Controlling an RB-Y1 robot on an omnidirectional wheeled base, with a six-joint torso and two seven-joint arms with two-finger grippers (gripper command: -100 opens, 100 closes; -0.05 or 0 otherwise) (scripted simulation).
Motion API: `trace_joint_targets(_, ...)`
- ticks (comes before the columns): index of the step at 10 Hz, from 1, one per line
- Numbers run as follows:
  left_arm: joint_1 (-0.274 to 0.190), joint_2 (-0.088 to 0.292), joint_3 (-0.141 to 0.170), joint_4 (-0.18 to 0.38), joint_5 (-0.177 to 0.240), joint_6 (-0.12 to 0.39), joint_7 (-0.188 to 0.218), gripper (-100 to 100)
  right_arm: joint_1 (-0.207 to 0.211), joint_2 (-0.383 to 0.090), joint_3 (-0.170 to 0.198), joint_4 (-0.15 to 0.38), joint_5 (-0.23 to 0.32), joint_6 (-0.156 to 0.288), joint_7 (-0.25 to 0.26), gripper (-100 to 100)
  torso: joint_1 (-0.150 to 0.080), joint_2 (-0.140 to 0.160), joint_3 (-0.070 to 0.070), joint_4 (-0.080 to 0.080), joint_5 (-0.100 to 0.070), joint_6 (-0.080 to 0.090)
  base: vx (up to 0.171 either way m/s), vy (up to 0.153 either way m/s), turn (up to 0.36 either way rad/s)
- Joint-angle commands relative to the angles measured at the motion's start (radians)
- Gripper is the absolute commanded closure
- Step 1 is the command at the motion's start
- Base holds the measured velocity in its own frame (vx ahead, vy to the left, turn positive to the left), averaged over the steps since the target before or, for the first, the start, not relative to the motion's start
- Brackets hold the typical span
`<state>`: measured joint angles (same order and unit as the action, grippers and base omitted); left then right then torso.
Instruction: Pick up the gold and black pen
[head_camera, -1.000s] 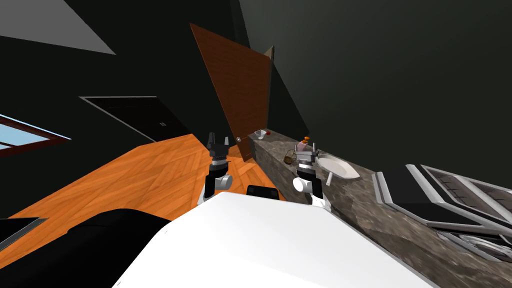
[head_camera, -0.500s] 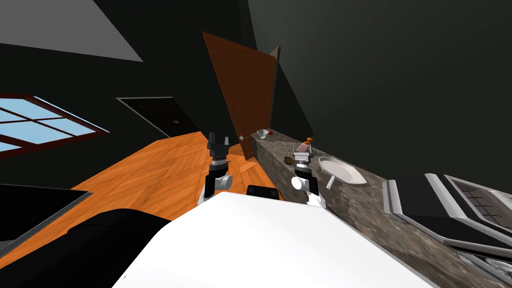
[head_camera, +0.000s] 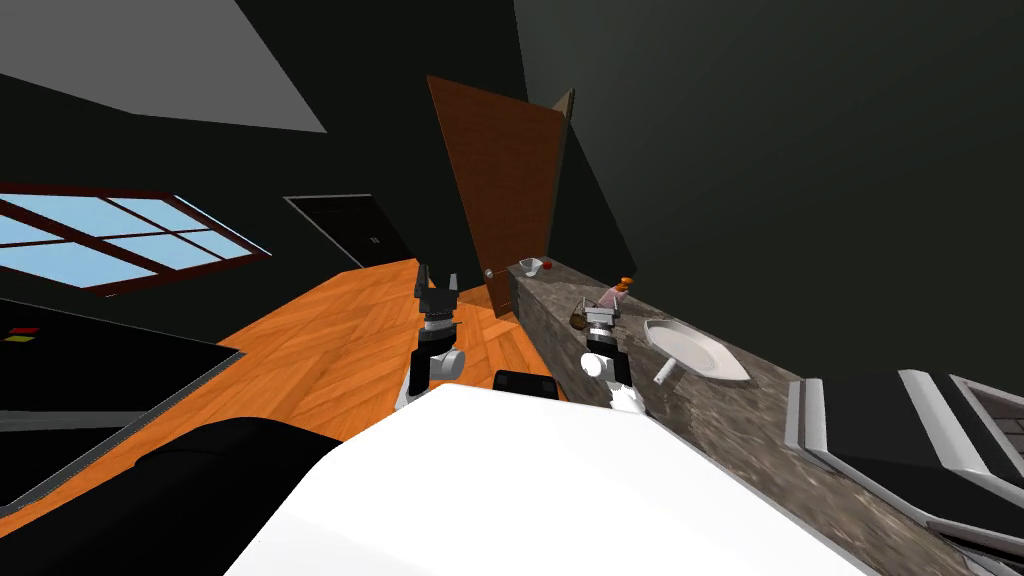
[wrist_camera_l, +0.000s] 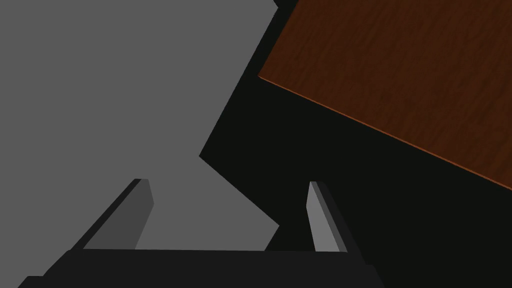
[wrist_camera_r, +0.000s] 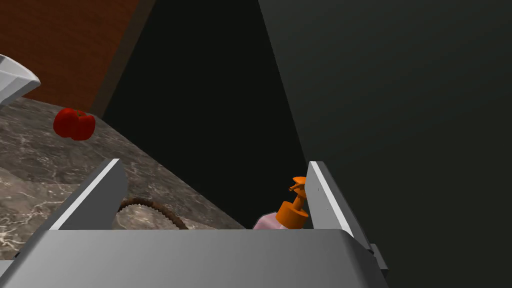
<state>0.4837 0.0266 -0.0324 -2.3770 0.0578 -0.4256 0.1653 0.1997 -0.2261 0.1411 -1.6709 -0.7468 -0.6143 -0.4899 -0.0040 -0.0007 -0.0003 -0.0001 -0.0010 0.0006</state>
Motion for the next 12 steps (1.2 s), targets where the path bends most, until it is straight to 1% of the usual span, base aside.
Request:
trace_joint_targets(1, 0.000, 0.000, 0.000, 0.000, 0.000, 0.000, 0.000, 0, -0.025, -0.011, 0.011, 0.050, -0.050, -0.001, -0.050, -100, 0.000, 0.000, 0.000, 0.000, 0.000, 0.000, -0.069, -0.072, 0.287)
trace_joint_targets(2, 0.000, 0.000, 0.000, 0.000, 0.000, 0.000, 0.000, 0, -0.025, -0.011, 0.011, 0.062, -0.062, -0.001, -0.051, -100, -0.001, 0.001, 0.001, 0.000, 0.000, 0.000, -0.052, -0.065, 0.078)
trace_joint_targets(4, 0.000, 0.000, 0.000, 0.000, 0.000, 0.000, 0.000, 0, -0.052, -0.025, 0.025, 0.127, -0.131, 0.003, -0.109, -100, -0.002, 0.000, -0.001, -0.001, -0.001, 0.001, -0.055, -0.072, 0.180)
trace_joint_targets(5, 0.000, 0.000, 0.000, 0.000, 0.000, 0.000, 0.000, 0, -0.052, -0.025, 0.025, 0.132, -0.139, 0.003, -0.109, -100, -0.004, -0.001, -0.001, -0.001, -0.001, 0.001, -0.044, -0.056, 0.110)
trace_joint_targets(7, 0.000, 0.000, 0.000, 0.000, 0.000, 0.000, 0.000, 0, -0.078, -0.043, 0.038, 0.197, -0.207, 0.007, -0.163, -100, -0.002, -0.003, -0.002, -0.001, -0.001, 0.001, -0.049, -0.046, 0.195)
trace_joint_targets(8, 0.000, 0.000, 0.000, 0.000, 0.000, 0.000, 0.000, 0, -0.078, -0.043, 0.038, 0.197, -0.212, 0.007, -0.163, -100, -0.003, -0.002, -0.002, -0.001, -0.001, 0.001, -0.047, -0.044, 0.079)
trace_joint_targets(12, 0.000, 0.000, 0.000, 0.000, 0.000, 0.000, 0.000, 0, -0.119, -0.084, 0.058, 0.303, -0.332, 0.013, -0.252, -100, -0.005, -0.004, -0.003, -0.002, -0.002, 0.000, -0.057, -0.057, 0.171)
